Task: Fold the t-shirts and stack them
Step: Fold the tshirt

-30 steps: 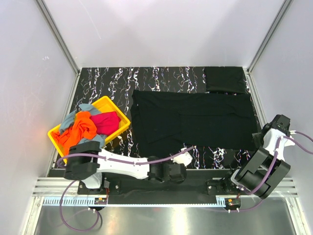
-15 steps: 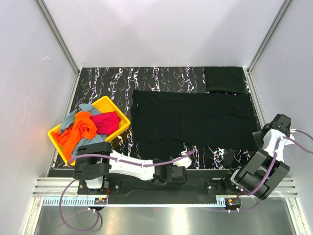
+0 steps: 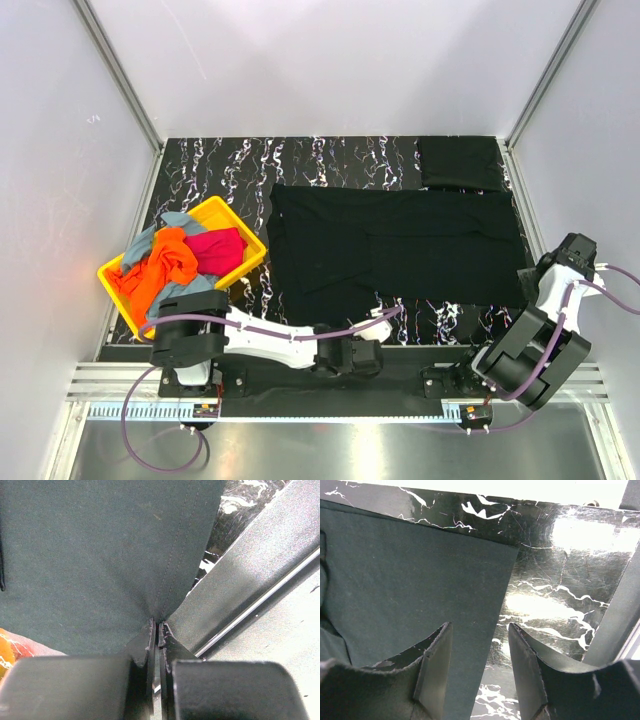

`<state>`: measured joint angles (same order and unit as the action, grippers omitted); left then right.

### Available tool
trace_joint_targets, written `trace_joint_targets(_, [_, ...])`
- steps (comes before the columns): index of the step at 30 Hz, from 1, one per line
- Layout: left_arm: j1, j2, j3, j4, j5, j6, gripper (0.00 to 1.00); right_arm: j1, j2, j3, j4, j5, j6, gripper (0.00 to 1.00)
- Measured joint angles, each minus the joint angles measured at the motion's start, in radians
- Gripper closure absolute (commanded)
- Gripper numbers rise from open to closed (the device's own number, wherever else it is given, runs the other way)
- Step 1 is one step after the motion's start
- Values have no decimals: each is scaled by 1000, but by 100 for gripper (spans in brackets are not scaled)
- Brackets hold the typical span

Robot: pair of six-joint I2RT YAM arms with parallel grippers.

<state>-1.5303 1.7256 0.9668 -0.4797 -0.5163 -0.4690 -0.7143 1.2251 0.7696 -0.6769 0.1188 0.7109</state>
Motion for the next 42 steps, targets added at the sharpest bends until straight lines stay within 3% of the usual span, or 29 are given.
trace_joint_targets(14, [32,-144,28,-104,-24,18,100,-60,28,6,-16,63,-17,44])
trace_joint_targets(37, [117,-229,75,-159,5,44,100,-61,170,-53,146,78,-37,45])
trace_joint_targets(39, [134,-256,75,-159,8,47,100,-61,182,-60,158,83,-37,50])
trace_joint_targets(41, [147,-283,75,-159,8,51,100,-61,183,-61,163,92,-38,61])
trace_joint_targets(42, [152,-295,75,-159,8,53,100,-61,183,-61,168,98,-38,76])
